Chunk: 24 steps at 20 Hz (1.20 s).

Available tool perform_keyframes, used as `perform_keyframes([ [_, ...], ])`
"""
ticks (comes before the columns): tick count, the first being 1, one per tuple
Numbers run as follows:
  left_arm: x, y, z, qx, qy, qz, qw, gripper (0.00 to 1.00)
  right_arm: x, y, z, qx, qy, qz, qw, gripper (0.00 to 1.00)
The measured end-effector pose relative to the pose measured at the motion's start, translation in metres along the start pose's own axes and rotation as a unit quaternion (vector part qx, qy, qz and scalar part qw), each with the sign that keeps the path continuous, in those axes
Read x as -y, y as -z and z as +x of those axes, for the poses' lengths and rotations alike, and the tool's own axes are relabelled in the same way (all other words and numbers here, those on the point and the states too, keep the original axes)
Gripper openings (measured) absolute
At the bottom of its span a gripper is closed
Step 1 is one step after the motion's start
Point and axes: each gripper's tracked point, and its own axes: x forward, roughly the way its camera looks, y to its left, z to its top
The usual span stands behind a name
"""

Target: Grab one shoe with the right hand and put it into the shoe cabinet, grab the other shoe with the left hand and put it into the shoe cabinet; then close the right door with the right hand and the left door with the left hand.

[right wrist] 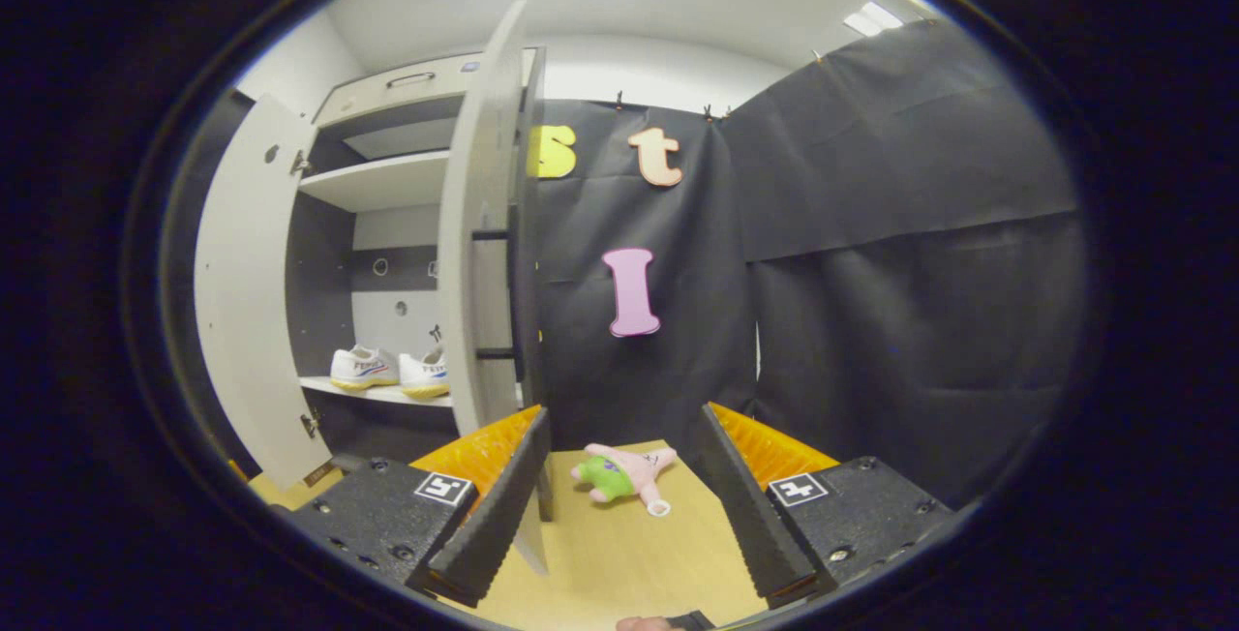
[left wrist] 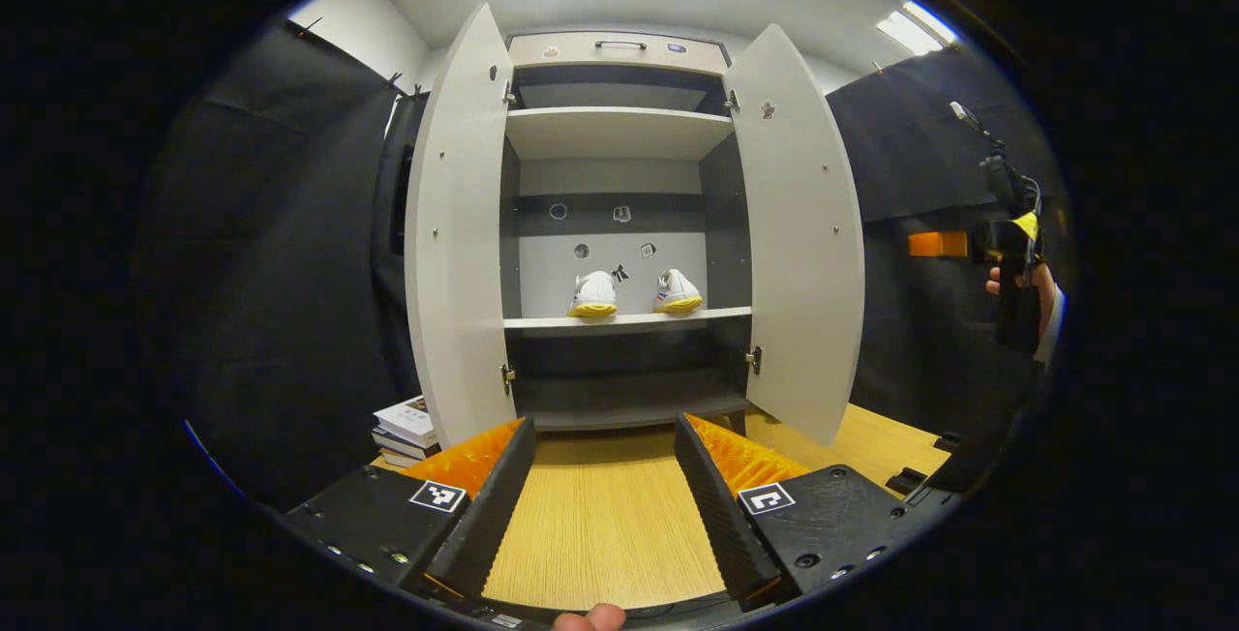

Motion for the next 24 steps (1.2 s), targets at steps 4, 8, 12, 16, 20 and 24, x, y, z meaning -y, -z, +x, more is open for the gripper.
perform_keyframes([
  [4, 0.0, 0.001, 0.003, -0.006, -0.003, 0.006, 1.0, 0.86, 0.0, -0.012, 0.05, -0.01, -0.008, 0.015, 1.0, 0.97],
  [8, -0.001, 0.006, 0.009, -0.016, -0.008, 0.007, 1.0, 0.86, -0.016, -0.03, 0.08, -0.001, -0.021, -0.004, 1.0, 0.97],
  [12, -0.001, 0.012, 0.012, -0.027, -0.009, 0.006, 1.0, 0.86, -0.026, -0.053, 0.085, 0.019, -0.025, -0.02, 0.999, 0.94],
  [16, 0.005, 0.015, 0.014, -0.031, 0.0, 0.003, 1.0, 0.86, -0.039, -0.055, 0.082, 0.019, -0.041, -0.013, 0.999, 0.9],
  [20, 0.015, 0.014, 0.018, -0.029, 0.014, 0.002, 0.999, 0.86, -0.055, -0.053, 0.077, 0.02, -0.047, -0.028, 0.998, 0.95],
  [24, 0.015, 0.015, 0.018, -0.029, 0.017, 0.008, 0.999, 0.86, -0.095, -0.051, 0.068, 0.021, -0.073, -0.031, 0.997, 0.95],
])
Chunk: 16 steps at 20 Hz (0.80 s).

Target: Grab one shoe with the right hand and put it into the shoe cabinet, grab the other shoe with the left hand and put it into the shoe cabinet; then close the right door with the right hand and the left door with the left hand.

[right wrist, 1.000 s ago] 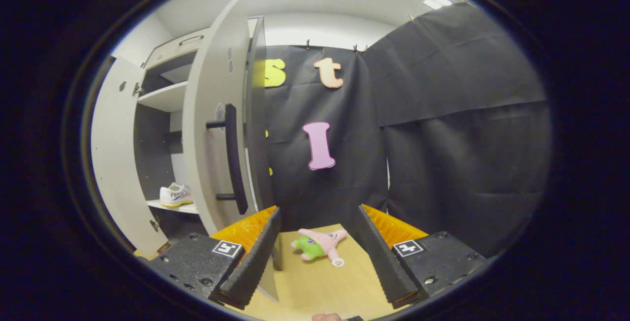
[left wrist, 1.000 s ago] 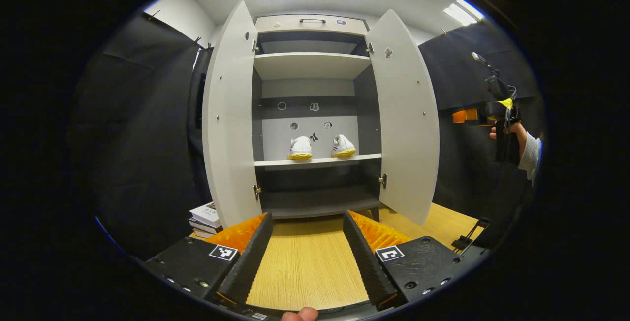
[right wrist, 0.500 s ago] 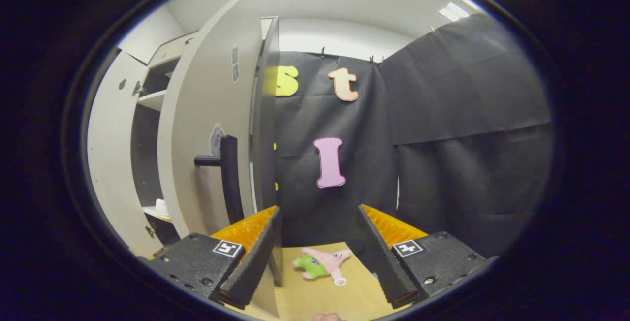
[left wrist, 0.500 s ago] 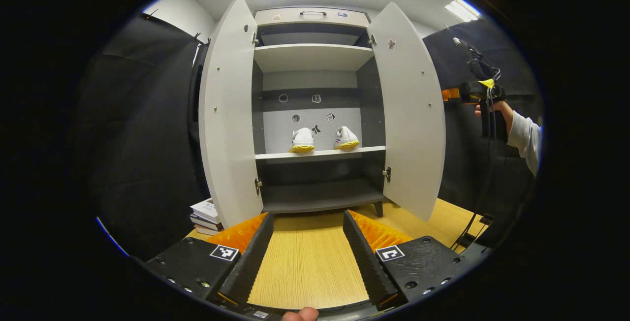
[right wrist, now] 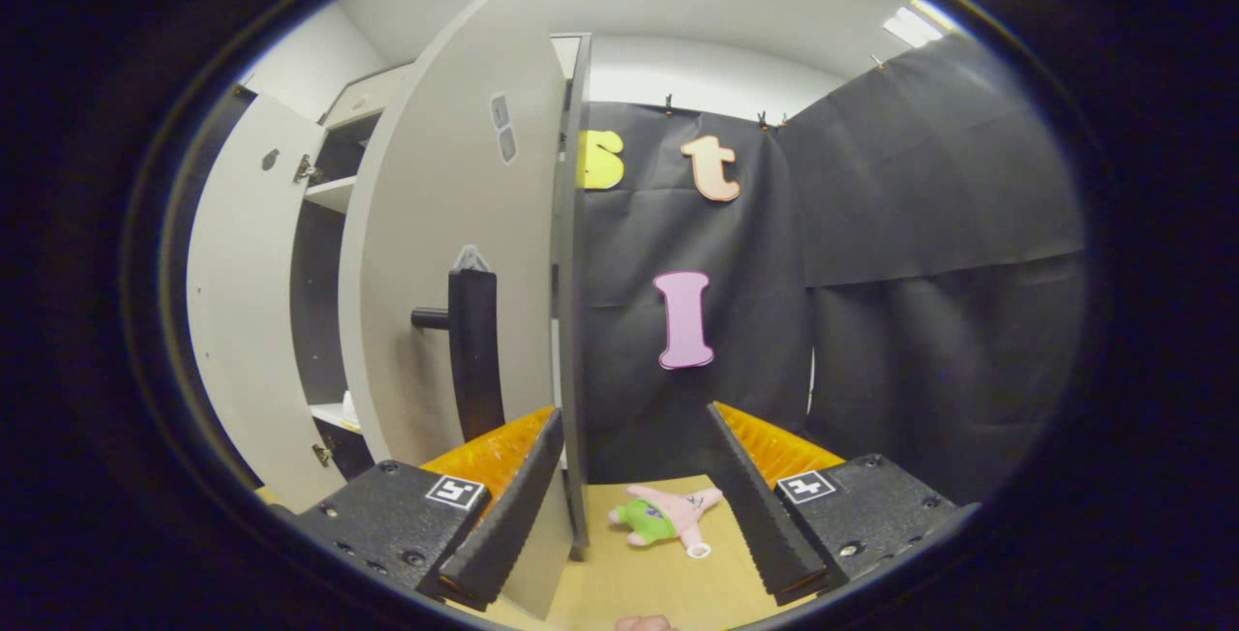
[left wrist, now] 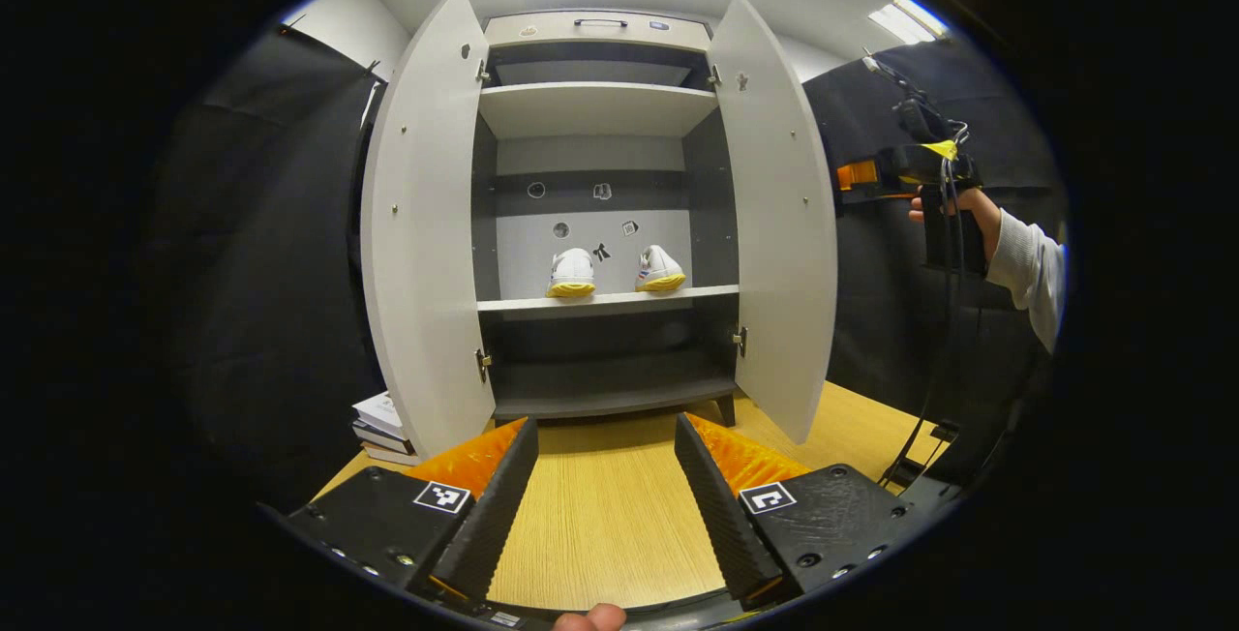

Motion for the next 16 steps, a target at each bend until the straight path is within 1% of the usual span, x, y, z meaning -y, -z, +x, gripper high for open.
perform_keyframes([
  [7, -0.026, 0.007, -0.007, -0.006, -0.028, 0.0, 1.0, 0.87, -0.077, 0.005, 0.011, 0.002, -0.045, 0.003, 0.999, 0.95],
  [11, -0.043, 0.013, -0.012, -0.012, -0.047, 0.0, 0.999, 0.87, -0.136, 0.014, 0.028, -0.008, -0.089, -0.005, 0.996, 0.95],
  [13, -0.052, 0.015, -0.015, -0.015, -0.057, -0.003, 0.998, 0.87, -0.149, 0.023, 0.037, -0.016, -0.085, -0.014, 0.996, 0.95],
  [16, -0.065, 0.02, -0.02, -0.019, -0.073, -0.004, 0.997, 0.87, -0.15, 0.02, 0.035, -0.008, -0.076, -0.009, 0.997, 0.95],
])
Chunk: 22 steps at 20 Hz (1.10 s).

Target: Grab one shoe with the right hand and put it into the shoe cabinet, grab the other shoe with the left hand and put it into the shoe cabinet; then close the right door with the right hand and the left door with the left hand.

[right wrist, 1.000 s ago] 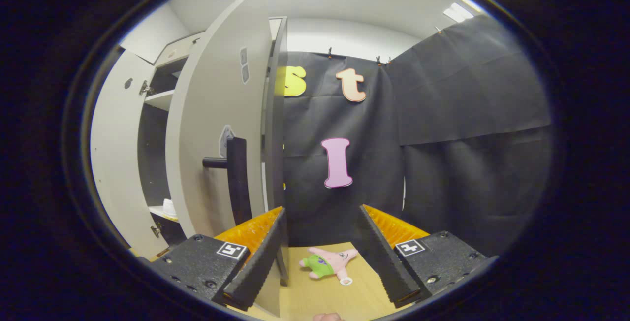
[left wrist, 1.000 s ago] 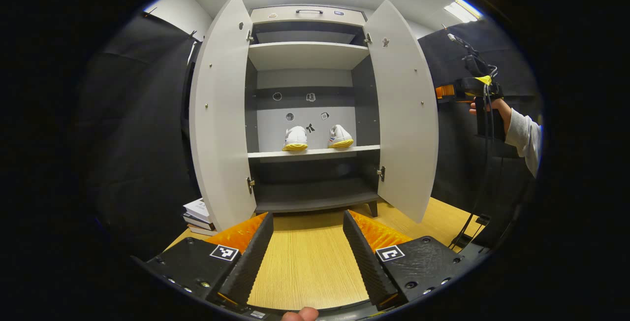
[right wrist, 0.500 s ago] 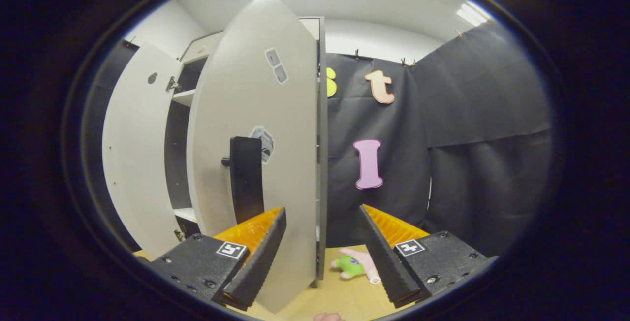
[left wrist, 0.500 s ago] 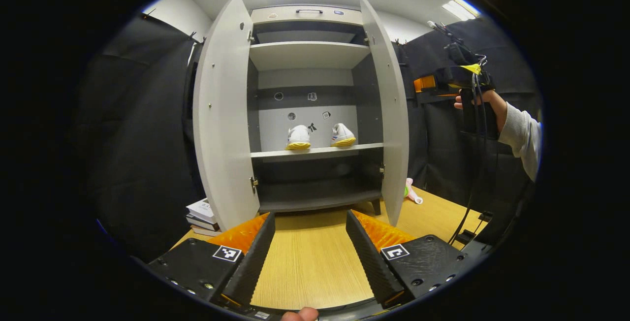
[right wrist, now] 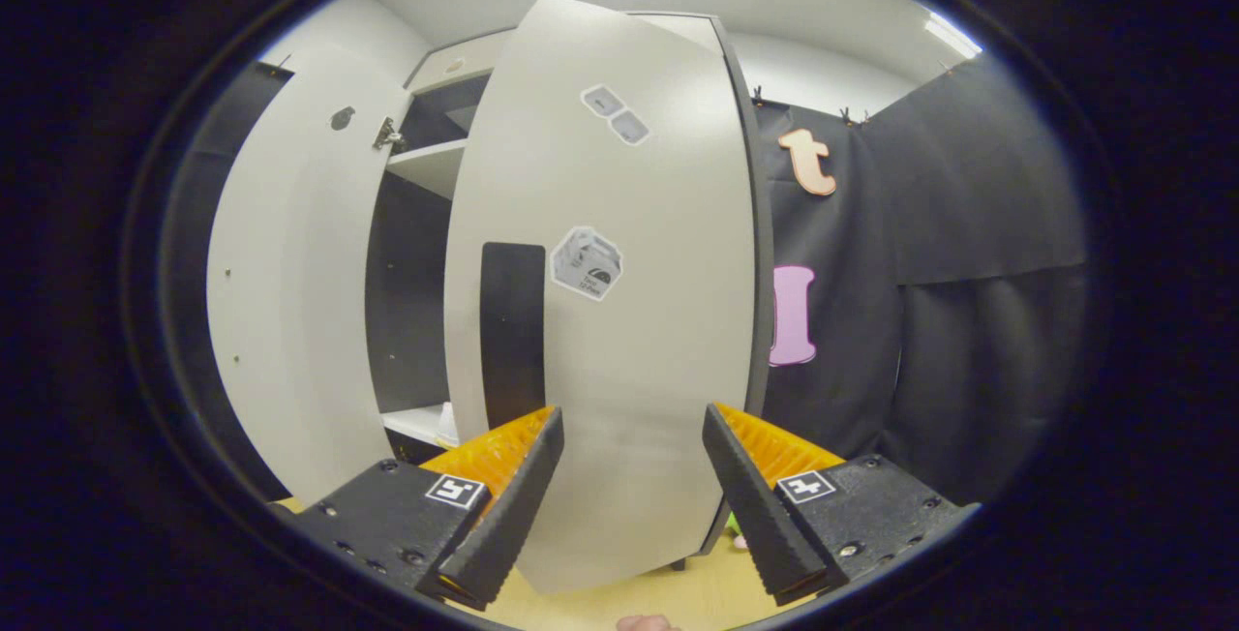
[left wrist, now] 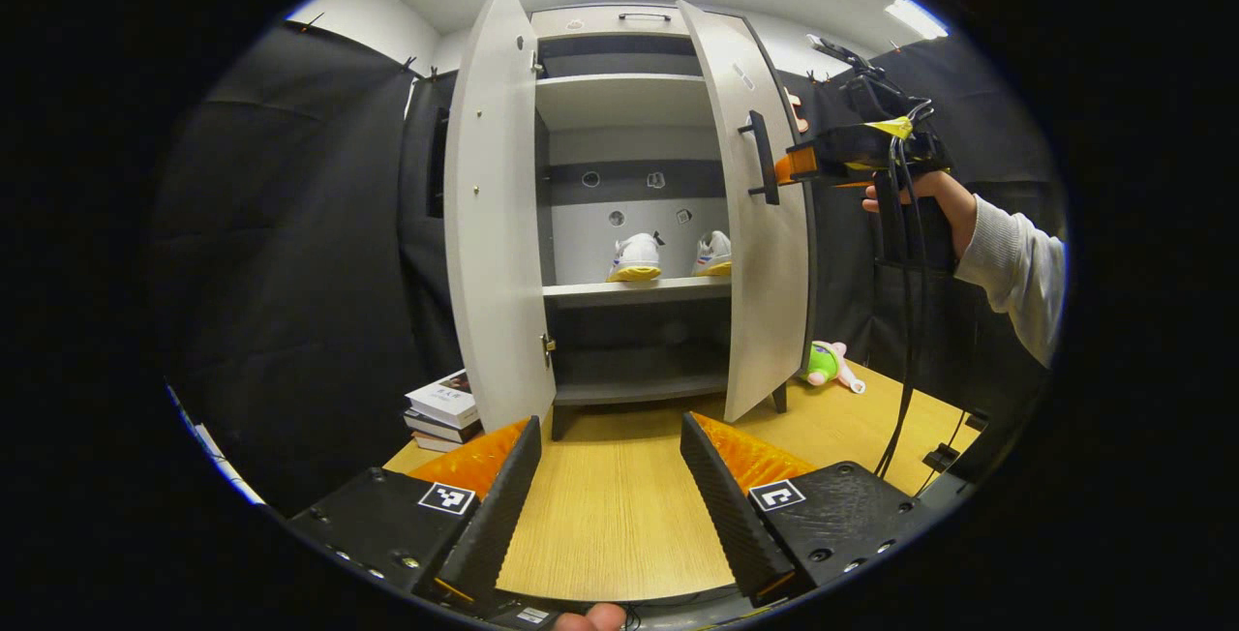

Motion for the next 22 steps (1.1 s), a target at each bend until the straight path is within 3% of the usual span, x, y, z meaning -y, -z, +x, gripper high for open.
perform_keyframes([
  [5, -0.031, 0.002, -0.002, -0.002, -0.034, -0.016, 0.999, 0.87, 0.004, 0.002, -0.033, 0.007, -0.012, 0.017, 1.0, 0.97],
  [11, -0.104, -0.003, -0.002, 0.002, -0.108, -0.032, 0.994, 0.87, -0.003, 0.025, -0.11, 0.02, -0.02, -0.022, 0.999, 0.96],
  [15, -0.162, -0.019, 0.003, 0.014, -0.159, -0.028, 0.987, 0.87, -0.016, 0.06, -0.156, 0.001, -0.029, -0.035, 0.999, 0.96],
  [19, -0.205, -0.052, 0.025, 0.044, -0.175, -0.04, 0.983, 0.88, -0.029, 0.112, -0.19, -0.038, -0.028, -0.002, 0.999, 0.96],
  [22, -0.223, -0.085, 0.041, 0.066, -0.176, -0.021, 0.982, 0.88, -0.031, 0.144, -0.203, -0.076, -0.022, 0.02, 0.997, 0.97],
])
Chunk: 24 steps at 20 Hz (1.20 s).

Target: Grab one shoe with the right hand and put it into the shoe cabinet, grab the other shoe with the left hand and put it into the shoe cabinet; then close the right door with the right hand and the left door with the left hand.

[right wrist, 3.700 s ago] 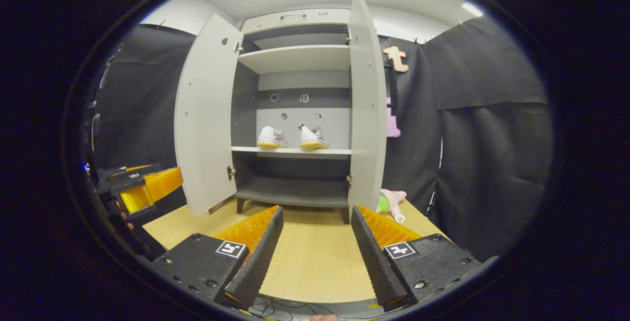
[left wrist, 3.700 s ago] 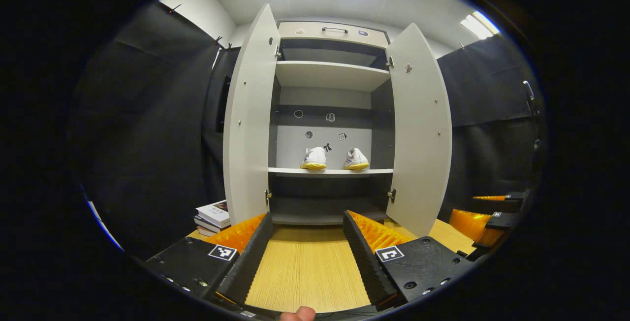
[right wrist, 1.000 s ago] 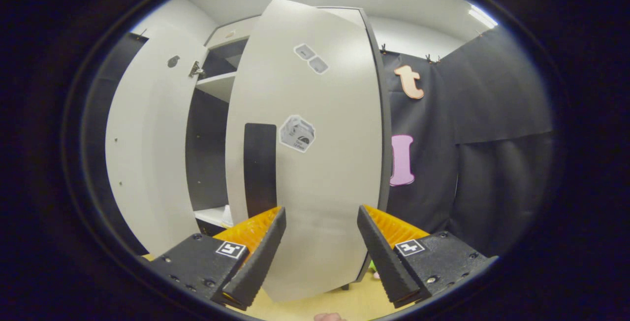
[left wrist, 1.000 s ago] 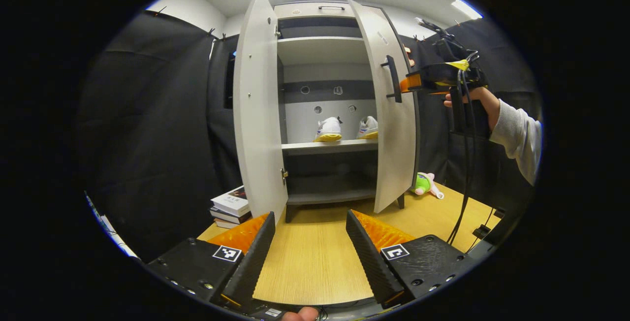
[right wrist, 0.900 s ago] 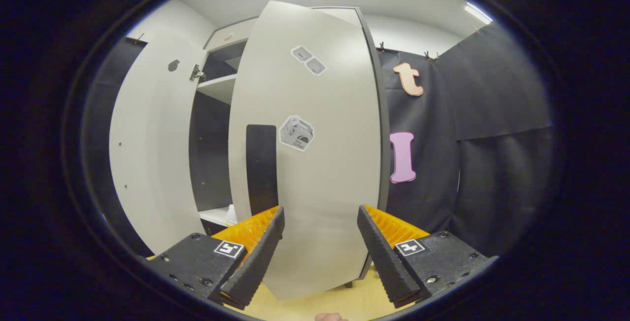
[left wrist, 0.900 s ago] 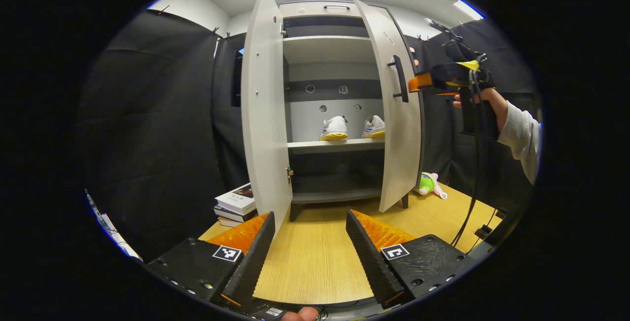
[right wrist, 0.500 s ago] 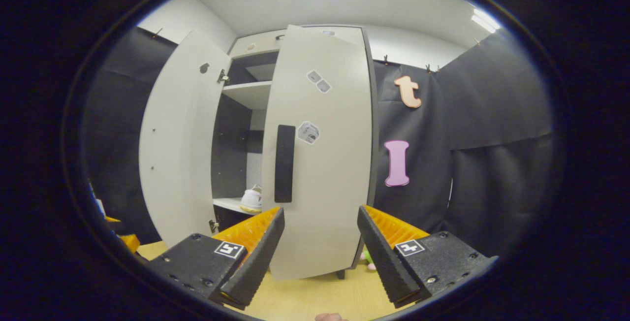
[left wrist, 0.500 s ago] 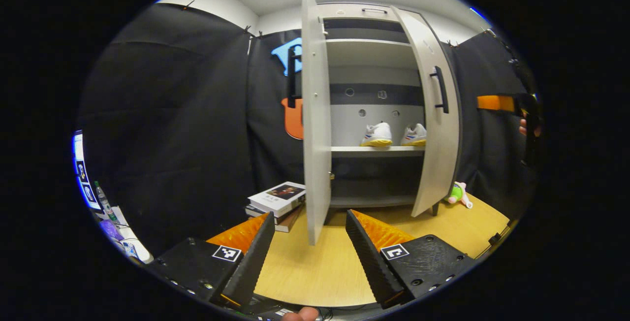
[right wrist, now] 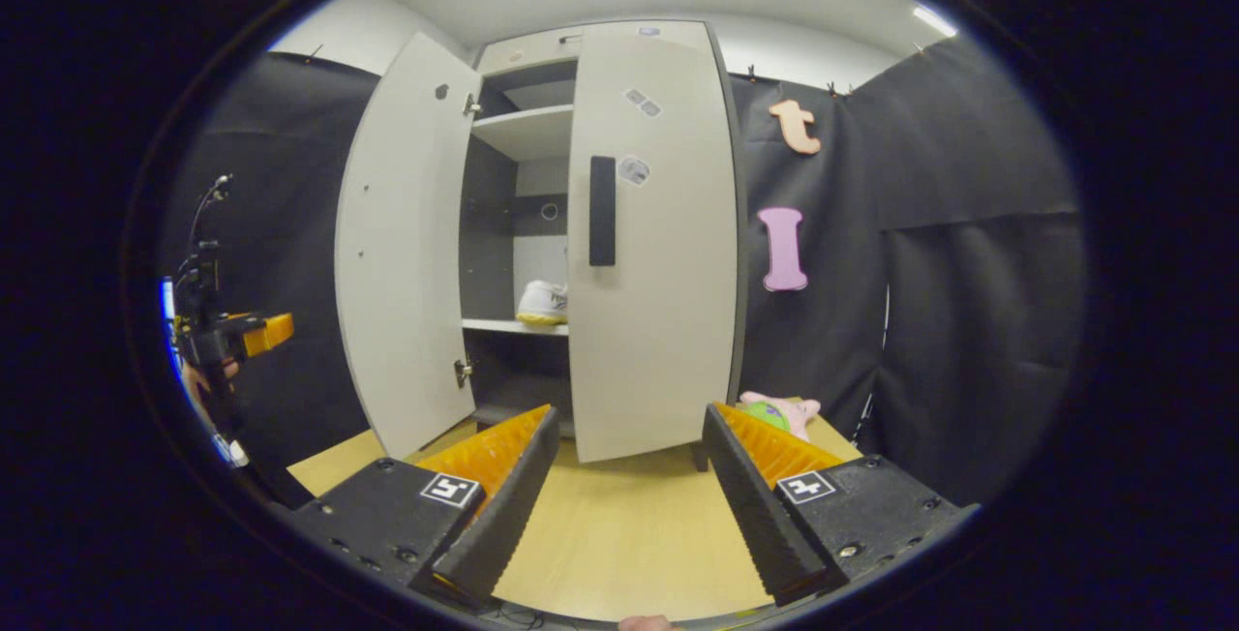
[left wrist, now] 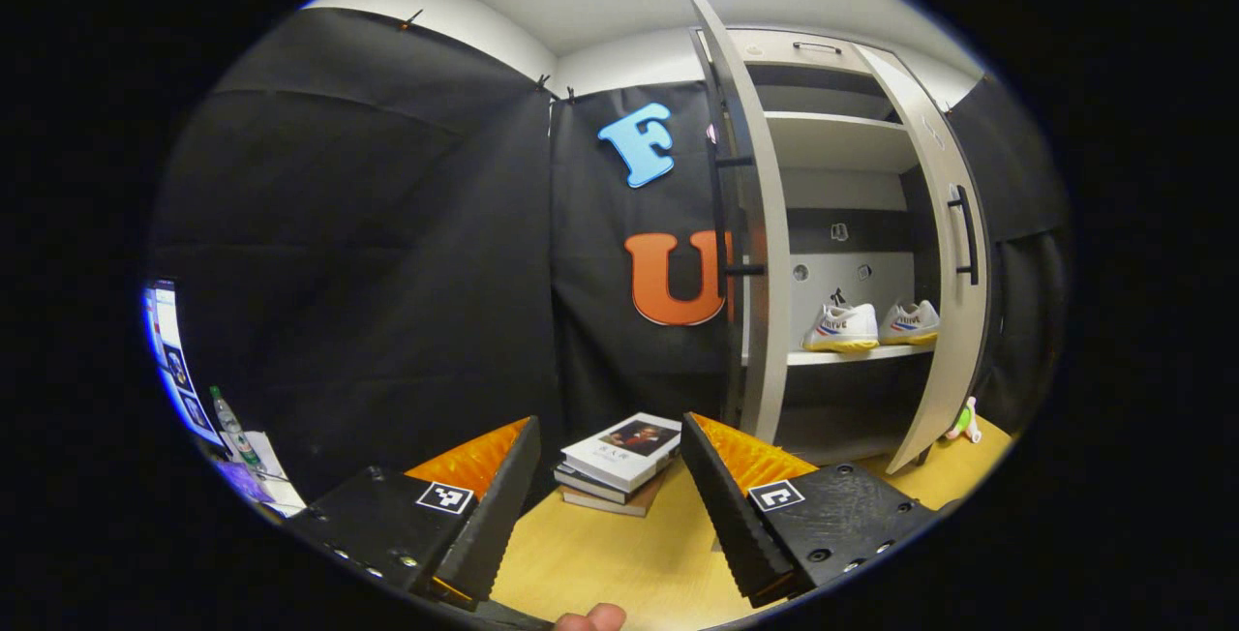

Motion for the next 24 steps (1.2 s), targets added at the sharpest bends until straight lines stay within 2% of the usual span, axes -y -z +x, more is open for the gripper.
perform_keyframes([
  [4, -0.003, -0.042, 0.042, 0.02, 0.019, 0.002, 1.0, 0.87, 0.013, 0.012, 0.0, -0.015, 0.02, 0.003, 1.0, 0.97],
  [8, -0.006, -0.077, 0.075, 0.034, 0.025, -0.023, 0.999, 0.88, 0.026, 0.009, 0.001, -0.01, 0.038, -0.002, 0.999, 0.97],
  [12, 0.011, -0.092, 0.101, 0.039, 0.046, -0.023, 0.998, 0.88, 0.037, 0.004, 0.007, -0.003, 0.051, 0.002, 0.999, 0.97],
  [15, 0.017, -0.092, 0.107, 0.035, 0.048, -0.012, 0.998, 0.86, 0.04, 0.004, 0.013, -0.003, 0.056, 0.012, 0.998, 0.97],
  [20, 0.031, -0.088, 0.102, 0.019, 0.065, -0.046, 0.997, 0.84, 0.044, -0.001, 0.021, 0.006, 0.057, 0.01, 0.998, 0.97],
  [24, 0.042, -0.09, 0.094, 0.019, 0.068, -0.053, 0.996, 0.87, 0.048, 0.0, 0.025, 0.007, 0.057, 0.01, 0.998, 0.97],
])
